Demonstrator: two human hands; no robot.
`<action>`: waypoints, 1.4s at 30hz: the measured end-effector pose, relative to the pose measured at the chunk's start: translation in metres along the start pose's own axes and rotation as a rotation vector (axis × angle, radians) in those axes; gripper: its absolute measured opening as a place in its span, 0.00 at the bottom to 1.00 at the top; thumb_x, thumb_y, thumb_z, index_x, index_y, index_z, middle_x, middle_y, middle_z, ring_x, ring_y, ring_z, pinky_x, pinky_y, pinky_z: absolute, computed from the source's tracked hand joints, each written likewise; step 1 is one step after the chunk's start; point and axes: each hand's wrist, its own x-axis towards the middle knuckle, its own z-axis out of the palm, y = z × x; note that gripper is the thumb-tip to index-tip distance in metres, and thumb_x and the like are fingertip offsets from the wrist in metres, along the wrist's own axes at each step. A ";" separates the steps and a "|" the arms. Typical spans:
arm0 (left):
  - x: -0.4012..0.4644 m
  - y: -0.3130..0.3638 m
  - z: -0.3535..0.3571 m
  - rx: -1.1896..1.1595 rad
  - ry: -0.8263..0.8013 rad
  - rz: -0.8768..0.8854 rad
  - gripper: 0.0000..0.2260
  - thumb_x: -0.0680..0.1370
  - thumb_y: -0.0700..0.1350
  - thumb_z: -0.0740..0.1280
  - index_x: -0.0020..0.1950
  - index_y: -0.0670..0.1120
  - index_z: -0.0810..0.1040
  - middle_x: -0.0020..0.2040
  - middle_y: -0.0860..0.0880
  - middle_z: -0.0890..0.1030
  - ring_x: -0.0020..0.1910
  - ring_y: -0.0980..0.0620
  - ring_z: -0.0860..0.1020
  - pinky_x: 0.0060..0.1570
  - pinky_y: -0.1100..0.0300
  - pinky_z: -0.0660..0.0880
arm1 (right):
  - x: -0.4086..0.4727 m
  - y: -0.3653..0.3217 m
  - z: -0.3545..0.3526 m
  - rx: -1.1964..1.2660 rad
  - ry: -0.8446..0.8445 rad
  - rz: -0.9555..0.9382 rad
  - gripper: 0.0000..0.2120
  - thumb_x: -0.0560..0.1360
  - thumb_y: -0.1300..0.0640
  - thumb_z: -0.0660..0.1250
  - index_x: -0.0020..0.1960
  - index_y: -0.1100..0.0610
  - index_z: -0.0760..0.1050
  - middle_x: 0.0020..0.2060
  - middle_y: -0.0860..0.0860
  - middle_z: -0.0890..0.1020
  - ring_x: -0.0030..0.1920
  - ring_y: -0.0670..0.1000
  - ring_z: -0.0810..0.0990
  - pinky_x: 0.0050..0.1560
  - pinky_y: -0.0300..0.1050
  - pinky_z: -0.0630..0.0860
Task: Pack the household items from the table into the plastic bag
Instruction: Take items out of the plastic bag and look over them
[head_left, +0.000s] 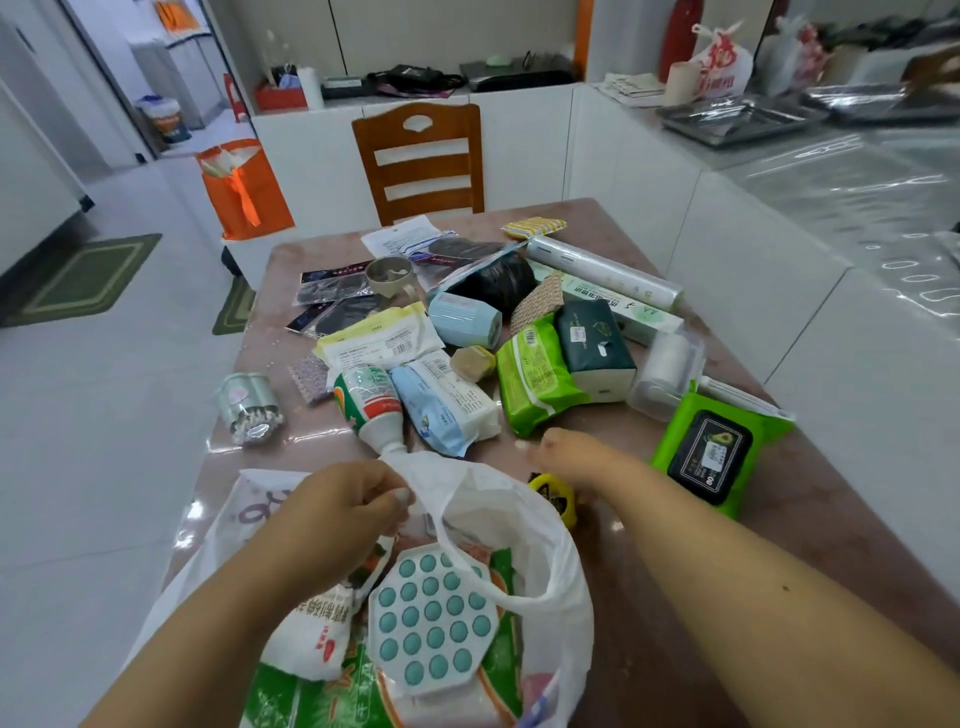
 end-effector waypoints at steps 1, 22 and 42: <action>-0.001 -0.001 -0.001 -0.010 -0.003 -0.004 0.09 0.80 0.47 0.64 0.42 0.51 0.80 0.36 0.52 0.84 0.39 0.49 0.83 0.38 0.58 0.79 | 0.003 0.004 0.004 -0.143 0.019 -0.042 0.22 0.75 0.41 0.65 0.59 0.56 0.71 0.56 0.55 0.75 0.56 0.58 0.77 0.47 0.45 0.76; -0.005 -0.068 -0.064 -0.427 0.177 -0.127 0.11 0.81 0.36 0.62 0.42 0.40 0.81 0.30 0.49 0.83 0.35 0.47 0.80 0.42 0.53 0.76 | -0.177 -0.169 -0.004 -0.675 -0.226 -0.826 0.14 0.74 0.47 0.69 0.57 0.53 0.74 0.46 0.48 0.79 0.45 0.50 0.79 0.39 0.45 0.77; 0.143 -0.133 -0.108 -0.258 0.376 -0.433 0.20 0.77 0.50 0.64 0.62 0.38 0.71 0.56 0.37 0.79 0.54 0.36 0.79 0.56 0.43 0.78 | 0.098 -0.153 -0.020 -0.589 0.082 -0.202 0.27 0.83 0.43 0.45 0.73 0.58 0.65 0.72 0.59 0.67 0.72 0.60 0.64 0.69 0.51 0.61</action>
